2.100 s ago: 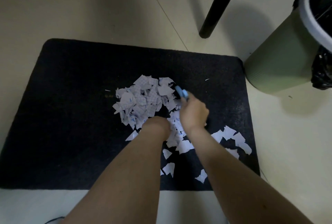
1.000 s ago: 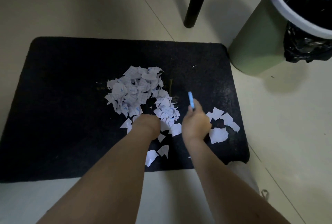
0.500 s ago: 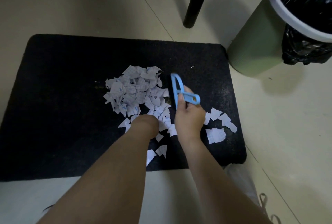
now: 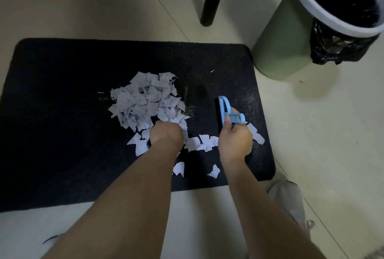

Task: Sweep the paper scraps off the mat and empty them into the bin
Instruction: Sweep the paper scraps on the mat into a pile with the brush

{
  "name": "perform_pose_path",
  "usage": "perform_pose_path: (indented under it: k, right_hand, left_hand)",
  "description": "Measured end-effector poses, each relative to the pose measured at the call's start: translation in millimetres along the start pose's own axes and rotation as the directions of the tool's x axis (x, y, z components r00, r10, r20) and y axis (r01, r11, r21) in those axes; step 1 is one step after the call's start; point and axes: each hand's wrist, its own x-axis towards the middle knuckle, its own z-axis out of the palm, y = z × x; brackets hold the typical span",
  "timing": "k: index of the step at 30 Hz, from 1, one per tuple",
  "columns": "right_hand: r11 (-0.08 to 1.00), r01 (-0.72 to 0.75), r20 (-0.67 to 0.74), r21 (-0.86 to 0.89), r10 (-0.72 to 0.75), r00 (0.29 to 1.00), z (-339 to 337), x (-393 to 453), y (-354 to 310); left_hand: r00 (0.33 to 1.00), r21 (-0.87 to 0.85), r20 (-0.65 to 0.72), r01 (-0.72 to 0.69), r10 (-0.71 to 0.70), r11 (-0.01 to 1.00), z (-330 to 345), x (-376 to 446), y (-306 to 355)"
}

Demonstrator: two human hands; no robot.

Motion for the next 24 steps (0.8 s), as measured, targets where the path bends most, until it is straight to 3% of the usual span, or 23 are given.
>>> perform_pose_path:
  k: [2,4,7,10,16,20,24]
  right_hand:
    - [1.0,-0.017,-0.024,0.014,0.017,1.0,-7,3,9]
    - [0.998,-0.051,-0.052,0.022,0.052,0.997,-17,10,21]
    - [0.995,-0.096,-0.099,-0.034,0.092,0.991,-32,22,38]
    - [0.992,-0.11,-0.144,-0.06,0.1,0.985,-44,34,49]
    - [0.977,-0.176,-0.15,-0.117,0.158,0.976,-45,41,65]
    - [0.977,-0.131,-0.013,-0.17,0.13,0.991,-27,29,50]
    - [0.996,-0.05,0.107,-0.078,0.058,0.993,-14,9,23]
  left_hand:
    - [0.981,0.061,-0.178,-0.072,0.082,0.996,0,-4,11]
    - [0.945,0.113,-0.245,-0.194,0.217,0.974,-1,-3,25]
    - [0.942,0.134,-0.163,-0.272,0.292,0.953,2,1,45]
    - [0.96,0.181,-0.044,-0.266,0.278,0.947,9,2,57]
    - [0.972,0.171,0.067,-0.232,0.224,0.958,-6,4,66]
    - [0.97,0.167,0.094,-0.239,0.226,0.956,-6,6,67]
    - [0.971,0.147,0.08,-0.236,0.226,0.961,2,4,63]
